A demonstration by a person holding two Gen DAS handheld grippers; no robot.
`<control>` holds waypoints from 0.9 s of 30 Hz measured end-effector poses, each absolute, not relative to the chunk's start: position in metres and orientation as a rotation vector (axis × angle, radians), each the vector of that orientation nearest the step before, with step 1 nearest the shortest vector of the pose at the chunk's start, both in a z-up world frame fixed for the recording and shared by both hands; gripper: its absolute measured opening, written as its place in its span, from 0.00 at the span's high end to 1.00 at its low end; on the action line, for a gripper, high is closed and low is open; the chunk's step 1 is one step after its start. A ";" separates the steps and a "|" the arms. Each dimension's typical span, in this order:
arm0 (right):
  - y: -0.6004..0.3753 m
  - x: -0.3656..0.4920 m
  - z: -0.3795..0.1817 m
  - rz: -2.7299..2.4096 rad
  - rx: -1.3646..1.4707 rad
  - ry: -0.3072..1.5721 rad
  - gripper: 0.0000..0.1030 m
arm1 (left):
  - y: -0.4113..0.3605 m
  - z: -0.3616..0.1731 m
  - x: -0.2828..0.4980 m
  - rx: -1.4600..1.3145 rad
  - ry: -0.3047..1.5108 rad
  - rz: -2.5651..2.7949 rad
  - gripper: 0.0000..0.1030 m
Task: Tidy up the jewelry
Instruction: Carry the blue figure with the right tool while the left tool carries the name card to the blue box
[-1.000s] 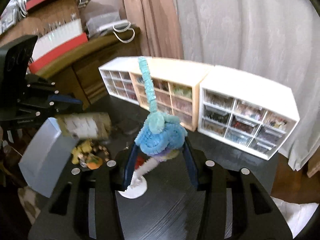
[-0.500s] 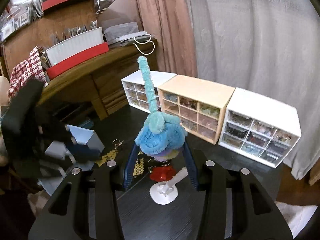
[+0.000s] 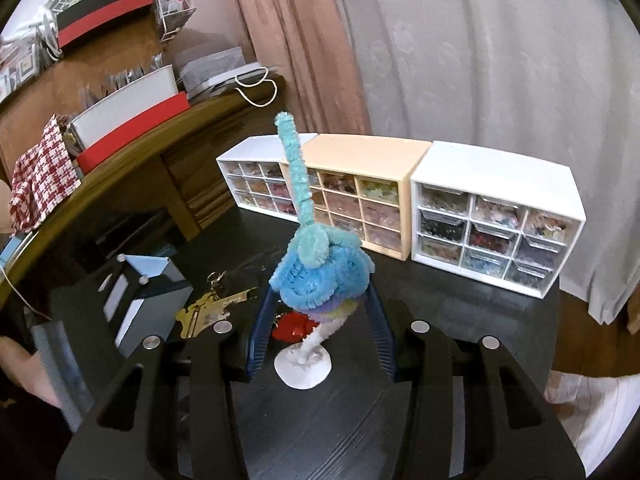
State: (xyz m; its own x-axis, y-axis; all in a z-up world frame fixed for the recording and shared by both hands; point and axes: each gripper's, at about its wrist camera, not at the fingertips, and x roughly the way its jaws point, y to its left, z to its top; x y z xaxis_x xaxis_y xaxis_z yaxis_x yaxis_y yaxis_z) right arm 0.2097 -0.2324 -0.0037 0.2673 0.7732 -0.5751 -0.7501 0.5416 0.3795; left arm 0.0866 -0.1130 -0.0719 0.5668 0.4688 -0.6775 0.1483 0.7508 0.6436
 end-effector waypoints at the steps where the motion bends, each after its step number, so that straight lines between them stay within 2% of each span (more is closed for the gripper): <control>1: -0.234 0.209 -0.005 1.027 0.033 0.797 0.58 | -0.107 -0.075 0.093 0.708 0.994 0.223 0.19; 3: -0.236 0.209 -0.006 1.025 0.035 0.802 0.58 | -0.099 -0.078 0.099 0.677 1.030 0.227 0.60; 4: -0.236 0.209 -0.007 1.025 0.037 0.804 0.58 | -0.093 -0.079 0.103 0.647 1.049 0.215 0.68; 5: -0.237 0.209 -0.007 1.025 0.039 0.805 0.58 | -0.089 -0.079 0.105 0.628 1.062 0.210 0.83; 6: -0.238 0.209 -0.007 1.024 0.044 0.805 0.58 | -0.085 -0.080 0.106 0.614 1.072 0.202 0.91; 10: -0.240 0.210 -0.009 1.023 0.054 0.808 0.58 | -0.080 -0.080 0.102 0.605 1.080 0.114 0.91; 15: -0.240 0.207 -0.009 1.015 0.056 0.815 0.58 | -0.063 -0.059 0.102 0.459 1.031 0.078 0.92; 18: -0.241 0.204 -0.004 1.016 0.056 0.810 0.58 | -0.052 -0.039 0.101 0.430 0.982 0.069 0.95; 27: -0.237 0.195 0.018 1.030 0.079 0.786 0.58 | -0.017 0.045 0.070 0.312 0.830 0.099 0.95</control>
State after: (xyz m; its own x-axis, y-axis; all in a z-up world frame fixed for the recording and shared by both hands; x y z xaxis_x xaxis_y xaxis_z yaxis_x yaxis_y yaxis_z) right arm 0.1952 -0.2375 0.0182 0.2724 0.7910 -0.5478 -0.7372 0.5374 0.4095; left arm 0.0700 -0.0167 0.0451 0.6735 0.2071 -0.7096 0.0348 0.9500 0.3102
